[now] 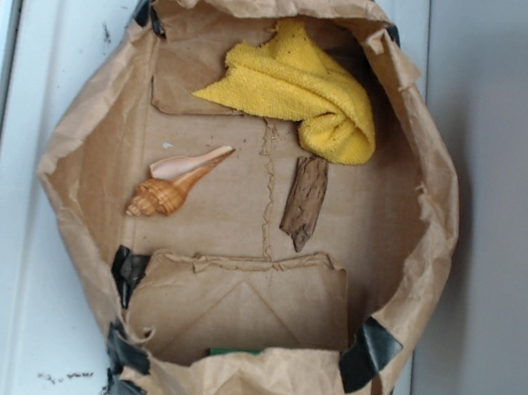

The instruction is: Grab the shell.

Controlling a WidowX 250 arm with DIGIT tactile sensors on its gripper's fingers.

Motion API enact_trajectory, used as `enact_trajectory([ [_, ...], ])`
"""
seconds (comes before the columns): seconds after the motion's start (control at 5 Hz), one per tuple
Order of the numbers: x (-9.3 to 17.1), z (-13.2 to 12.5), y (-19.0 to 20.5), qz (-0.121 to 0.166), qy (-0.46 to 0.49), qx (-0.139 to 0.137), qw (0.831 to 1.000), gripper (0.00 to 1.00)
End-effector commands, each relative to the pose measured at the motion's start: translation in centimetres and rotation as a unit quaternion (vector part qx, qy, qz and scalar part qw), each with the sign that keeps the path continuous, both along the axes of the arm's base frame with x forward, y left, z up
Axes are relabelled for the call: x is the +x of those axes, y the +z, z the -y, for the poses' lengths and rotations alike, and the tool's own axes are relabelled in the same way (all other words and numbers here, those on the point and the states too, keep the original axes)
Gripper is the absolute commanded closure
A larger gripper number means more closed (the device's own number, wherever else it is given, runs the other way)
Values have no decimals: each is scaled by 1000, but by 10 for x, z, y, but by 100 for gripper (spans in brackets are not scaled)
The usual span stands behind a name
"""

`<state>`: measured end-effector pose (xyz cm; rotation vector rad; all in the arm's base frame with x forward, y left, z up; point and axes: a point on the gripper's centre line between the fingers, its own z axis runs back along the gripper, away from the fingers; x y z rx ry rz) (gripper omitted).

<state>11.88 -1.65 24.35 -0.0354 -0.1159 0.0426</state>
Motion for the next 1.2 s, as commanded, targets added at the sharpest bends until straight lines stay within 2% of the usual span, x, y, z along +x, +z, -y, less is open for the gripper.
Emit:
enact_trajectory([
  [0.0,0,0,0,0,0,0,1000,0],
  [0.2,37,-1,-1,32,48,-20,998,0],
  [0.4,67,-6,-6,46,75,-28,996,0],
  [0.6,93,-20,-21,52,103,-30,993,0],
  [0.8,120,-29,-59,38,151,-24,987,0],
  [1.0,130,-30,-93,27,164,-18,986,0],
])
